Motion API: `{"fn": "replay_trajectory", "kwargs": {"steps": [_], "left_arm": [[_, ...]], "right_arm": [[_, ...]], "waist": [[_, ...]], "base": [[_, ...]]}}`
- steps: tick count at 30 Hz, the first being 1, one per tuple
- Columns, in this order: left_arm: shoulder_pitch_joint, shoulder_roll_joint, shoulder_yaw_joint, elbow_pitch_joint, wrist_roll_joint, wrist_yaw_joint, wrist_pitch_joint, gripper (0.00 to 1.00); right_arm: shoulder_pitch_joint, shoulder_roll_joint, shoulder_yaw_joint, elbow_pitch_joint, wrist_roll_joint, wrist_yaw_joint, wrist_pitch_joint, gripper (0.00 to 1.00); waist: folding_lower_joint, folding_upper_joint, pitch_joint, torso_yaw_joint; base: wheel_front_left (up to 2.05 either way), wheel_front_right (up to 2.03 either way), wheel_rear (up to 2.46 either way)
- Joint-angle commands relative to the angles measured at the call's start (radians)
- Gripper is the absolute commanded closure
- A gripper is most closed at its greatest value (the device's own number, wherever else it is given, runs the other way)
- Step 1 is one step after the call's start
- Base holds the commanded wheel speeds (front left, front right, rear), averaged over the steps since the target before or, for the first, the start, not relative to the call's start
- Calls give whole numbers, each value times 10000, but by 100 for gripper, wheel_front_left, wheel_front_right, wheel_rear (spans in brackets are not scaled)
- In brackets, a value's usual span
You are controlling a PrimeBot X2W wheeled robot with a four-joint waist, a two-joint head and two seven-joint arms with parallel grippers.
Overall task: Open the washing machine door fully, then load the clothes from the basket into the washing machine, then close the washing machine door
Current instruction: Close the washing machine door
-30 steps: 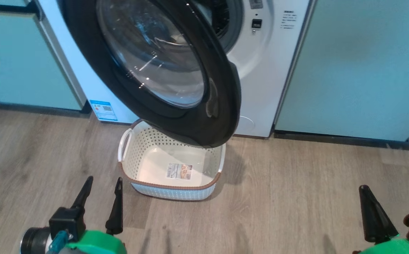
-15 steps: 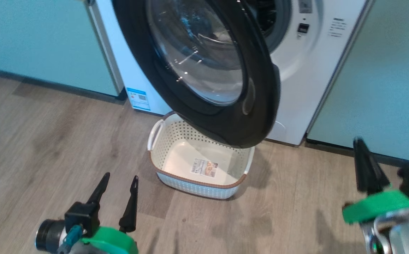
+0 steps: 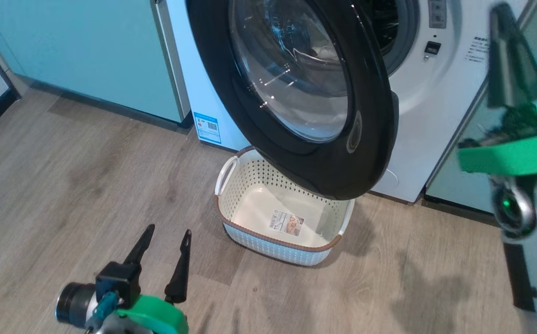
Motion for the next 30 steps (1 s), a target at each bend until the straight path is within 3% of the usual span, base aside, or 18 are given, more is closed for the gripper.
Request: {"fn": "replay_trajectory", "kwargs": {"steps": [1, 12, 22, 30], "left_arm": [[-599, 83, 305, -248, 118, -68, -76, 0], [-790, -66, 157, -146, 116, -88, -217, 0], [-902, -165, 101, -10, 113, -67, -349, 0], [-1062, -234, 63, 100, 140, -33, -427, 0]], "right_arm": [[-523, -5, 551, -389, 77, -29, 221, 100], [-589, -93, 2915, 378, 675, -29, 1139, 100], [245, -154, 3438, 1918, 1032, -29, 1147, 100], [42, -176, 3380, 3166, 1209, -29, 809, 100]], "waist": [[-1, 0, -17, 88], [-1, 0, 190, 530], [-1, 0, 437, 684], [-1, 0, 627, 677]], "base": [[0, 0, 0], [0, 0, 0], [0, 0, 0], [0, 0, 0]]}}
